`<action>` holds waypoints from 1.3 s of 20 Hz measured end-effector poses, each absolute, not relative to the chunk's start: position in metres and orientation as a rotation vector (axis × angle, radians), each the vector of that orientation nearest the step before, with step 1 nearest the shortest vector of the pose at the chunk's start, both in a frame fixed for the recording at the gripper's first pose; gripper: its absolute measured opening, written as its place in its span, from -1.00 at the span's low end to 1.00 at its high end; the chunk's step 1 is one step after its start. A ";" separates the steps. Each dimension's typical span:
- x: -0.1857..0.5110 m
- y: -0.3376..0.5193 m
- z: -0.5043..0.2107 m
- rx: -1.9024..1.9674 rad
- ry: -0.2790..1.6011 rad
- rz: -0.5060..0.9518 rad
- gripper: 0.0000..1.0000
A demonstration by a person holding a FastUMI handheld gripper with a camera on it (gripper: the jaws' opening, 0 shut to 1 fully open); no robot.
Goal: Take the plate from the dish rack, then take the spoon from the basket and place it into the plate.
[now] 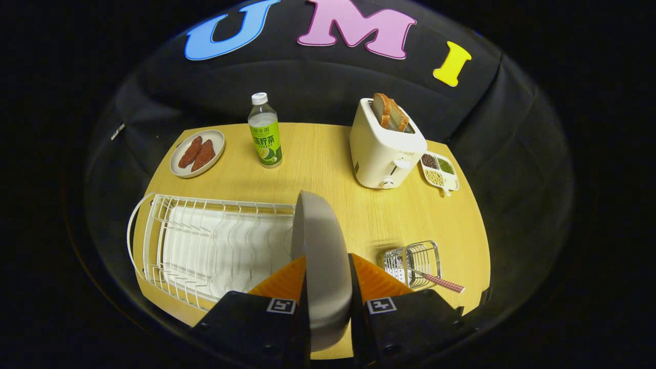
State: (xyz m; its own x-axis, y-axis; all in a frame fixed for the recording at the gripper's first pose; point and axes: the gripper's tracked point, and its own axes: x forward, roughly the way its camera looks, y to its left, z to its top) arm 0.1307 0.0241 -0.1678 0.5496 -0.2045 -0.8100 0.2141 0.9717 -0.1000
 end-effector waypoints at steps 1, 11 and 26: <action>0.131 0.029 -0.168 -0.013 0.956 -0.246 -0.29; 0.134 0.012 -0.160 -0.105 0.954 -0.298 -0.39; 0.072 -0.010 -0.097 0.302 0.825 0.000 -0.40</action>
